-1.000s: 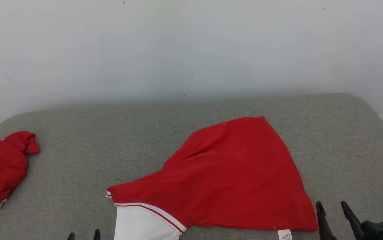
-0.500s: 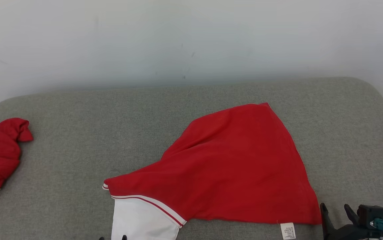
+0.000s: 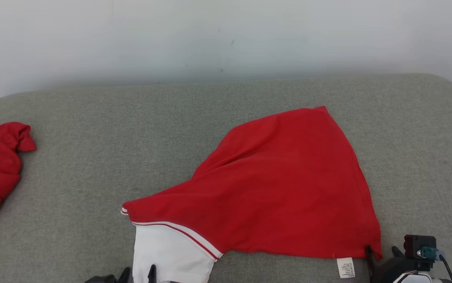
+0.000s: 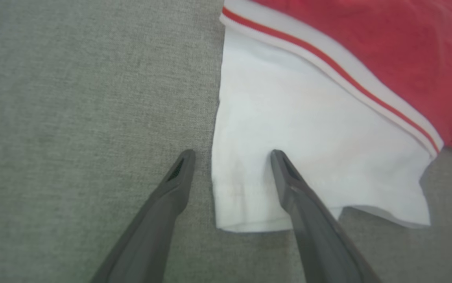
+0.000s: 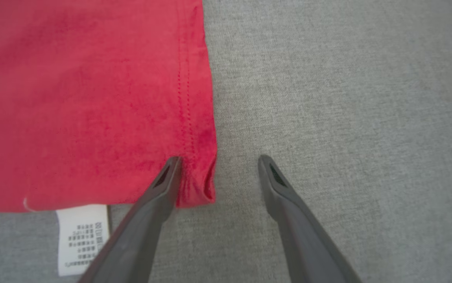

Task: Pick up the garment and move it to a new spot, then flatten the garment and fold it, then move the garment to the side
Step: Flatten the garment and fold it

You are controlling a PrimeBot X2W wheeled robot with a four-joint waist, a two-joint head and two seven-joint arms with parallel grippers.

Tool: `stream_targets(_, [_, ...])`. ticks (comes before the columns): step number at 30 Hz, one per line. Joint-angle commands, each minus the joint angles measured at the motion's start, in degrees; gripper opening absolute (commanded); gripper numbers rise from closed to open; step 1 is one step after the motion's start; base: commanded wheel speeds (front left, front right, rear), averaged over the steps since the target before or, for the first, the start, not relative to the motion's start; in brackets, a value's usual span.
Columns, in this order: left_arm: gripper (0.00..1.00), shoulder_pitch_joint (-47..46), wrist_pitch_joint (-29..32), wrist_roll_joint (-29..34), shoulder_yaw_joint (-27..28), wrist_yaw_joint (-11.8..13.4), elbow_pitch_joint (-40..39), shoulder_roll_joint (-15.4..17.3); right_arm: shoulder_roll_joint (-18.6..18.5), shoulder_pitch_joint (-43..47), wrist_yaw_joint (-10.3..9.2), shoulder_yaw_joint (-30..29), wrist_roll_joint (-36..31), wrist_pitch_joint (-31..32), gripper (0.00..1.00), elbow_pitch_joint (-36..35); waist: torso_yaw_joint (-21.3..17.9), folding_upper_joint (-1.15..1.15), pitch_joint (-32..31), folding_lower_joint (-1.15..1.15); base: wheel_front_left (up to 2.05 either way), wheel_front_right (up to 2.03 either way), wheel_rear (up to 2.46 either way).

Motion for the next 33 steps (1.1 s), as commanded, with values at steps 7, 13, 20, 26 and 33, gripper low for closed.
stream_targets(7, [0.38,-0.6,2.3,-2.8,-2.3,-0.5,5.5,0.3,0.9,-1.0,0.06,2.6,1.7,4.1,1.0,5.8,0.6,0.0,0.4,0.0,0.0,0.0,0.0])
stream_targets(13, [0.0,0.1,3.1,-4.9,-3.8,-0.6,8.2,-0.2,2.1,-1.3,0.27,5.8,4.7,7.6,0.2,8.6,0.5,0.0,0.5,0.0,0.0,0.0,0.0])
stream_targets(20, [0.0,-1.1,2.7,-6.4,-4.0,-0.7,9.5,-0.1,0.7,-2.2,0.19,7.1,7.8,5.9,0.0,7.1,0.5,0.0,0.3,0.0,0.0,0.0,0.0])
stream_targets(26, [0.0,-3.2,1.4,-11.1,-2.4,-1.8,4.7,0.1,0.0,-3.8,0.12,5.1,12.9,1.3,0.0,1.8,0.2,0.0,-0.7,0.0,0.0,0.0,0.0])
stream_targets(33, [0.0,-6.3,1.2,-16.9,-2.3,-3.1,-4.5,0.2,-1.5,-4.8,0.0,4.7,18.5,-0.7,0.0,-6.5,-0.3,0.0,-1.3,0.0,0.0,0.0,0.0])
